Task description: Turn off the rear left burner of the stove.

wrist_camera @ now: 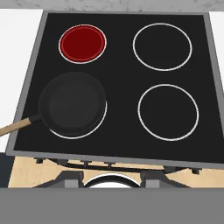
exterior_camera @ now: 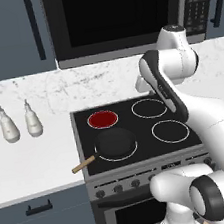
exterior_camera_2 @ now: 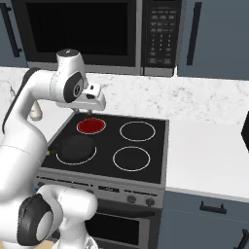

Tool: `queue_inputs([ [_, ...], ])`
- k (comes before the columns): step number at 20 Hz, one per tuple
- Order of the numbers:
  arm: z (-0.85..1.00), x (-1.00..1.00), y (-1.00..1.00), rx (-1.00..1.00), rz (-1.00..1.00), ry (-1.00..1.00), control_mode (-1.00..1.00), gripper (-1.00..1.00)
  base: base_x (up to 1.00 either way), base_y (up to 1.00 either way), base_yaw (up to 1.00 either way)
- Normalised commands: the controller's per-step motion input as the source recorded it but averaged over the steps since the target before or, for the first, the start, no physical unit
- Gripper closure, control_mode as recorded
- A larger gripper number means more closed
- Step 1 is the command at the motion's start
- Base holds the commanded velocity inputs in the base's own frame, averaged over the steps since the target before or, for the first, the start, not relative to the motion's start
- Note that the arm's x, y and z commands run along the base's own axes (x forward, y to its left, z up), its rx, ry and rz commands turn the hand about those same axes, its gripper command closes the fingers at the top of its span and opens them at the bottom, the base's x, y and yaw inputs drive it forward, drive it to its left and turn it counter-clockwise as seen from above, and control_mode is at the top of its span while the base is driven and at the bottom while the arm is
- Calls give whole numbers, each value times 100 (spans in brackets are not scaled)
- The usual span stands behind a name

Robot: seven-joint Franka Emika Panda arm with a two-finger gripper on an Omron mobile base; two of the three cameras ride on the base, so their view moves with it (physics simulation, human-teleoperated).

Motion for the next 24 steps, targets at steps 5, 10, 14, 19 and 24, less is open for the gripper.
queue_inputs([
  [5, 0, 0, 0, 0, 0, 0, 100, -100, 0, 0, 0],
  [10, 0, 0, 0, 0, 0, 0, 100, -100, -19, -15, 0],
  [14, 0, 0, 0, 0, 0, 0, 100, -100, -16, -33, -1],
  [19, 0, 0, 0, 0, 0, 0, 100, -100, -16, -47, 0],
  [24, 0, 0, 0, 0, 0, 0, 100, -100, -2, -45, 0],
])
